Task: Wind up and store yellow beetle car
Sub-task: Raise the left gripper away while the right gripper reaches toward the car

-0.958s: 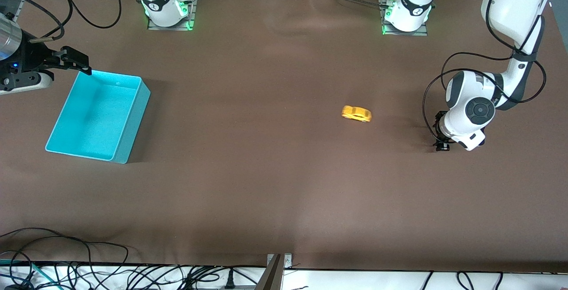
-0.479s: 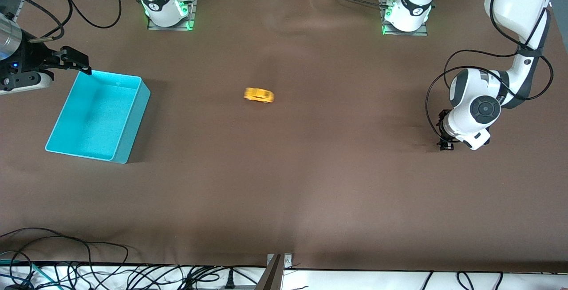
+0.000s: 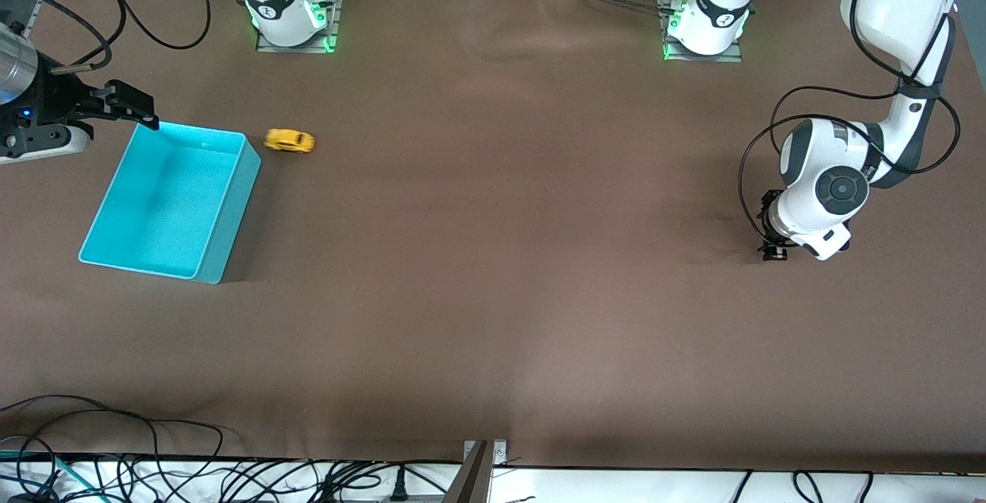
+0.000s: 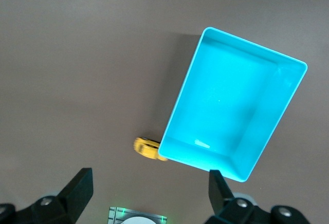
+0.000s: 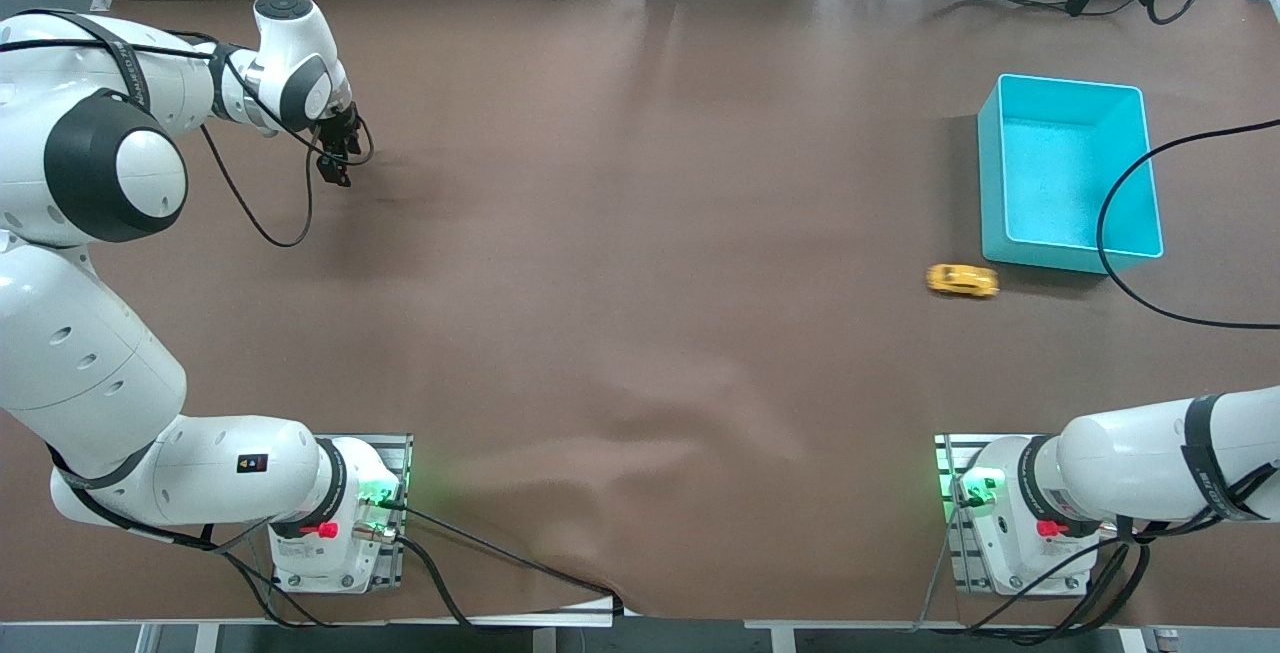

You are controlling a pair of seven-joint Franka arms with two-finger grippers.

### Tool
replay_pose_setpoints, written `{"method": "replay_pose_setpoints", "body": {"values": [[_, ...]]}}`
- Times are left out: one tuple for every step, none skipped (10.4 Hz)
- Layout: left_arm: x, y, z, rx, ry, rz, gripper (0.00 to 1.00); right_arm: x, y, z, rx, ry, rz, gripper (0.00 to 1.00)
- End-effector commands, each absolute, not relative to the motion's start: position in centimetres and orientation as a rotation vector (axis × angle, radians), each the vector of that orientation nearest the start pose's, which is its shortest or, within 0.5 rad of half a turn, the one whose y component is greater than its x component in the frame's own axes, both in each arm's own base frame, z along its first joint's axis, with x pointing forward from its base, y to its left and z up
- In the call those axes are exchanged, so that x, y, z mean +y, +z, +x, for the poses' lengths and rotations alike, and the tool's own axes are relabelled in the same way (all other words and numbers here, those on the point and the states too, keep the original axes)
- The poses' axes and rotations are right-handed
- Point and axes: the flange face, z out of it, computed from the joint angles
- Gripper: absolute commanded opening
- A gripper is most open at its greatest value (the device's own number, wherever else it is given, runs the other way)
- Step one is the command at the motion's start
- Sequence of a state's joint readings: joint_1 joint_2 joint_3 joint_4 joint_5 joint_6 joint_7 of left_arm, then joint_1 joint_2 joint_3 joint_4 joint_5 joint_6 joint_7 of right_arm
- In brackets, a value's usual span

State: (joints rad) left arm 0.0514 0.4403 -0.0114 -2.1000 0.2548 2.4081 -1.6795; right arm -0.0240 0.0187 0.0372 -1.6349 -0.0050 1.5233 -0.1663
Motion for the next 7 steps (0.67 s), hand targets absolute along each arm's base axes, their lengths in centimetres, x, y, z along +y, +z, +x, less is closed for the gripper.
{"method": "replay_pose_setpoints", "body": {"values": [[2.4,20.4,56.9,-2.000,-0.026,-2.145,0.76,0.9,58.6,55.1,-0.282,0.197,-3.132,1.00],[2.4,20.5,56.9,-2.001,-0.029,-2.146,0.76,0.8,58.5,55.1,-0.282,0.202,-3.131,1.00],[2.3,20.6,57.0,-1.988,-0.030,-2.160,0.76,0.8,58.5,55.1,-0.282,0.204,-3.131,1.00],[2.3,20.9,57.1,-1.961,-0.028,-2.185,0.76,0.8,58.5,55.1,-0.285,0.205,-3.132,1.00],[2.3,21.5,57.1,-1.948,-0.015,-2.199,0.76,0.8,58.5,55.1,-0.285,0.205,-3.132,1.00],[2.4,22.4,57.6,-1.944,0.023,-2.219,0.76,0.9,58.5,55.1,-0.284,0.204,-3.131,1.00],[2.6,23.6,58.3,-1.913,0.078,-2.240,0.76,0.9,58.4,55.2,-0.287,0.207,-3.132,1.00]]}}
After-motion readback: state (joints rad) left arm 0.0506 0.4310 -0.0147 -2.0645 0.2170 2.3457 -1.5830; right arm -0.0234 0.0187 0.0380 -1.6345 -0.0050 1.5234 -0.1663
